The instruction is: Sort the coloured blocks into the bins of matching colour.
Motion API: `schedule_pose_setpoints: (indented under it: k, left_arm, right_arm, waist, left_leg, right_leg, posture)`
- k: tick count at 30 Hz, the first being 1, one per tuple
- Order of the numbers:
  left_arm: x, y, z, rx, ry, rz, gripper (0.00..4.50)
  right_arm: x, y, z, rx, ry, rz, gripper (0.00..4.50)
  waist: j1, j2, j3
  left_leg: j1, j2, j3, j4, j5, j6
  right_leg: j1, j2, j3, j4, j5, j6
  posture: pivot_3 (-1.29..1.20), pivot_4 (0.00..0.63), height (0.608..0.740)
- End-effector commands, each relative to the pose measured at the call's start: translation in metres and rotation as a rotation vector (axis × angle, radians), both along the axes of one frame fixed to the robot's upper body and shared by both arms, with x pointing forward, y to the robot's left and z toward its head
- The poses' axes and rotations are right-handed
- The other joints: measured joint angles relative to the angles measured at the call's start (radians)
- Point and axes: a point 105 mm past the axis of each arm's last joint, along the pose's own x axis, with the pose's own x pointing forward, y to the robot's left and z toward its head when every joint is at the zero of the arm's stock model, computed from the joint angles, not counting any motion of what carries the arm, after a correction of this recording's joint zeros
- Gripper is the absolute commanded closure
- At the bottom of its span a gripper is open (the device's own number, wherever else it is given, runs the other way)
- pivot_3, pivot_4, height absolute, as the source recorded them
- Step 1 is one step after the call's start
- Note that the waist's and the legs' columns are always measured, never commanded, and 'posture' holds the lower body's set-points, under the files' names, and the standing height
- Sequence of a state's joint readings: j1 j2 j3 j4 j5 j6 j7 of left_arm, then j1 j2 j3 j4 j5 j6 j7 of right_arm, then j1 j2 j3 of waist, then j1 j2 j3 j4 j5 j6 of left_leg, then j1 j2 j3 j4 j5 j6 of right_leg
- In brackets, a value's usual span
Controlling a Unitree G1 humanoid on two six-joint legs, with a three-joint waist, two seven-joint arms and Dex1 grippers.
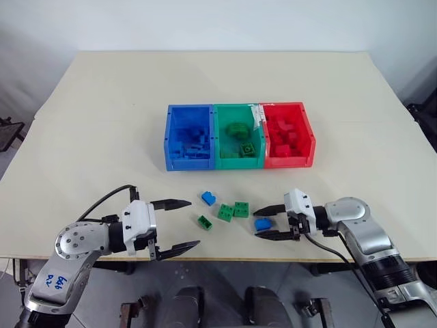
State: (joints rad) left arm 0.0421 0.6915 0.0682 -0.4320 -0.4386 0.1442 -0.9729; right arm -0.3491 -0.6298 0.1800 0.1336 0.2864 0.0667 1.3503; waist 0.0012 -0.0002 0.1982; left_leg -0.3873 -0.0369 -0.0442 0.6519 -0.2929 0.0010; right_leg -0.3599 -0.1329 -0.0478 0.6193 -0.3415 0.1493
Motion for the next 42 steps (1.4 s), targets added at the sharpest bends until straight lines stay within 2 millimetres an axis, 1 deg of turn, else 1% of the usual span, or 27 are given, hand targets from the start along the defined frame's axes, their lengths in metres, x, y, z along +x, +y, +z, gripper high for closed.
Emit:
schedule_pose_setpoints:
  k: [1,3,7,9,10,13,14,15,17,18,19,20,22,26,27,28,29,32,34,36,37,40,41,42]
  left_arm:
    - [-0.001,0.003,0.011,-0.005,-0.048,0.002,0.00]
    - [0.000,0.007,0.010,-0.013,-0.049,0.038,0.00]
    - [0.001,0.019,0.008,-0.033,-0.048,0.133,0.00]
    - [0.002,0.030,0.008,-0.065,-0.045,0.223,0.00]
    - [0.001,0.043,0.009,-0.094,-0.046,0.309,0.00]
    - [-0.004,0.065,0.009,-0.134,-0.053,0.463,0.00]
    - [-0.006,0.071,0.009,-0.140,-0.056,0.503,0.00]
    - [-0.009,0.078,0.009,-0.148,-0.058,0.548,0.00]
    - [-0.013,0.084,0.008,-0.154,-0.059,0.592,0.00]
    - [-0.014,0.085,0.007,-0.151,-0.061,0.602,0.00]
    - [-0.014,0.086,0.007,-0.149,-0.064,0.608,0.00]
    - [-0.014,0.086,0.007,-0.150,-0.067,0.615,0.00]
    - [-0.013,0.086,0.007,-0.153,-0.073,0.622,0.00]
    - [-0.012,0.084,0.008,-0.152,-0.083,0.619,0.00]
    - [-0.012,0.083,0.008,-0.152,-0.085,0.618,0.00]
    - [-0.013,0.083,0.009,-0.153,-0.087,0.616,0.00]
    - [-0.013,0.082,0.009,-0.153,-0.088,0.613,0.00]
    - [-0.012,0.079,0.010,-0.152,-0.088,0.595,0.00]
    - [-0.012,0.075,0.010,-0.150,-0.085,0.570,0.00]
    - [-0.010,0.071,0.010,-0.147,-0.082,0.535,0.00]
    - [-0.008,0.067,0.010,-0.143,-0.080,0.511,0.00]
    - [-0.002,0.055,0.009,-0.124,-0.072,0.432,0.00]
    - [-0.001,0.053,0.008,-0.119,-0.070,0.416,0.00]
    - [0.002,0.047,0.007,-0.111,-0.065,0.379,0.00]
  right_arm:
    - [0.002,0.000,0.003,0.009,-0.022,0.006,2.97]
    - [0.003,0.001,0.009,0.037,-0.042,0.015,3.58]
    - [0.005,0.007,0.032,0.164,-0.070,0.042,3.57]
    - [0.008,0.014,0.046,0.212,-0.073,0.047,3.57]
    - [0.015,0.027,0.063,0.263,-0.076,0.033,3.57]
    - [0.034,0.056,0.097,0.357,-0.072,-0.031,3.57]
    - [0.042,0.068,0.109,0.371,-0.075,-0.053,3.57]
    - [0.047,0.082,0.120,0.348,-0.111,-0.044,3.57]
    - [0.055,0.105,0.139,0.325,-0.162,-0.050,3.57]
    - [0.066,0.117,0.151,0.343,-0.174,-0.104,3.57]
    - [0.074,0.125,0.159,0.354,-0.170,-0.147,3.57]
    - [0.080,0.134,0.163,0.362,-0.174,-0.167,3.57]
    - [0.093,0.148,0.163,0.344,-0.202,-0.211,3.57]
    - [0.113,0.160,0.162,0.333,-0.237,-0.276,3.57]
    - [0.115,0.162,0.163,0.337,-0.239,-0.279,3.22]
    - [0.117,0.163,0.163,0.342,-0.237,-0.278,2.81]
    - [0.118,0.163,0.163,0.343,-0.236,-0.275,2.57]
    - [0.120,0.160,0.163,0.354,-0.242,-0.272,1.48]
    - [0.118,0.150,0.165,0.367,-0.243,-0.251,0.79]
    - [0.112,0.134,0.165,0.382,-0.255,-0.216,0.08]
    - [0.108,0.122,0.164,0.385,-0.262,-0.196,0.01]
    - [0.091,0.086,0.155,0.379,-0.270,-0.139,0.01]
    - [0.088,0.079,0.153,0.375,-0.270,-0.134,0.01]
    - [0.084,0.062,0.147,0.361,-0.263,-0.149,0.01]
  waist:
    - [0.000,0.000,0.000]
    - [-0.001,0.000,0.000]
    - [-0.004,0.000,0.000]
    - [-0.005,0.000,0.000]
    - [-0.007,0.000,0.000]
    - [-0.022,0.000,0.000]
    - [-0.022,0.000,0.000]
    - [-0.023,0.000,0.000]
    - [-0.025,0.000,0.000]
    - [-0.024,0.000,0.000]
    - [-0.023,0.000,0.000]
    - [-0.024,0.000,0.000]
    - [-0.023,-0.001,-0.001]
    - [-0.027,-0.002,-0.001]
    - [-0.030,-0.002,-0.001]
    - [-0.032,-0.002,-0.001]
    - [-0.033,-0.002,-0.001]
    - [-0.035,-0.002,-0.001]
    - [-0.036,-0.002,-0.001]
    - [-0.033,-0.002,-0.001]
    - [-0.030,-0.002,-0.001]
    - [-0.014,-0.002,-0.001]
    - [-0.011,-0.002,-0.001]
    - [-0.011,-0.002,-0.001]
  left_leg:
    - [0.000,0.000,0.000,0.000,0.000,0.000]
    - [0.000,0.000,0.000,0.000,0.000,0.000]
    - [0.000,0.000,0.000,-0.001,0.000,0.000]
    - [0.000,0.001,0.000,-0.001,0.000,0.000]
    - [0.000,0.001,0.001,-0.001,0.000,0.000]
    - [0.000,0.002,0.001,-0.001,0.000,-0.001]
    - [0.000,0.003,0.001,-0.001,0.000,-0.002]
    - [0.000,0.003,0.000,-0.001,0.000,-0.003]
    - [-0.001,0.002,0.001,-0.001,0.000,-0.003]
    - [-0.002,0.002,0.001,-0.002,0.000,-0.003]
    - [-0.003,0.002,0.001,-0.001,0.000,-0.003]
    - [-0.004,0.002,0.001,-0.002,0.000,-0.003]
    - [-0.005,0.000,0.000,-0.003,0.000,-0.003]
    - [-0.006,-0.001,0.000,-0.003,-0.001,-0.001]
    - [-0.007,-0.002,0.001,-0.003,0.000,0.000]
    - [-0.007,-0.001,0.001,-0.003,0.000,0.000]
    - [-0.009,-0.001,0.001,-0.004,0.000,0.000]
    - [-0.009,0.001,0.001,-0.005,0.000,-0.001]
    - [-0.009,0.001,0.001,-0.005,0.000,-0.001]
    - [-0.010,0.001,0.001,-0.005,0.000,-0.001]
    - [-0.010,0.001,0.001,-0.004,-0.001,-0.001]
    - [-0.012,-0.001,-0.002,-0.003,-0.001,0.000]
    - [-0.012,-0.001,-0.001,-0.002,-0.001,0.000]
    - [-0.013,-0.001,-0.001,-0.002,-0.001,0.001]
  right_leg:
    - [0.000,0.000,0.000,0.000,0.000,0.000]
    - [0.000,0.000,0.000,0.000,0.000,0.000]
    - [-0.001,0.001,0.000,0.000,0.000,0.000]
    - [-0.001,0.000,0.000,0.000,0.000,0.000]
    - [-0.001,0.000,0.000,0.000,0.000,0.000]
    - [-0.002,0.001,0.001,0.001,0.000,0.000]
    - [-0.003,0.001,0.001,0.002,0.000,0.000]
    - [-0.003,0.001,0.000,0.002,0.000,-0.001]
    - [-0.006,0.001,0.001,0.003,0.000,-0.001]
    - [-0.008,0.001,0.002,0.005,0.000,-0.001]
    - [-0.010,0.001,0.001,0.006,-0.001,-0.002]
    - [-0.011,0.000,0.001,0.007,0.000,-0.002]
    - [-0.014,0.000,0.001,0.009,0.000,-0.004]
    - [-0.015,-0.001,0.001,0.010,0.002,-0.006]
    - [-0.016,-0.001,0.002,0.010,0.002,-0.006]
    - [-0.016,-0.001,0.002,0.010,0.002,-0.006]
    - [-0.016,0.000,0.001,0.011,0.002,-0.006]
    - [-0.017,0.002,0.000,0.011,0.002,-0.006]
    - [-0.017,0.002,0.000,0.011,0.002,-0.006]
    - [-0.017,0.002,0.000,0.010,0.002,-0.006]
    - [-0.017,0.002,0.000,0.010,0.002,-0.006]
    - [-0.016,0.001,-0.001,0.010,0.002,-0.006]
    - [-0.016,0.001,-0.001,0.009,0.003,-0.006]
    - [-0.016,0.001,-0.001,0.009,0.003,-0.005]
  posture:
    - [0.00,0.150,0.740]
    - [0.00,0.150,0.740]
    - [0.00,0.150,0.740]
    - [0.00,0.150,0.740]
    - [0.00,0.150,0.740]
    - [0.00,0.150,0.740]
    - [0.00,0.150,0.740]
    - [0.00,0.150,0.740]
    - [0.00,0.150,0.740]
    - [0.00,0.150,0.740]
    - [0.00,0.150,0.740]
    - [0.00,0.150,0.740]
    - [0.00,0.150,0.740]
    - [0.00,0.150,0.740]
    - [0.00,0.150,0.740]
    - [0.00,0.150,0.740]
    - [0.00,0.150,0.740]
    - [0.00,0.150,0.740]
    - [0.00,0.150,0.740]
    - [0.00,0.150,0.740]
    - [0.00,0.150,0.740]
    - [0.00,0.150,0.740]
    - [0.00,0.150,0.740]
    - [0.00,0.150,0.740]
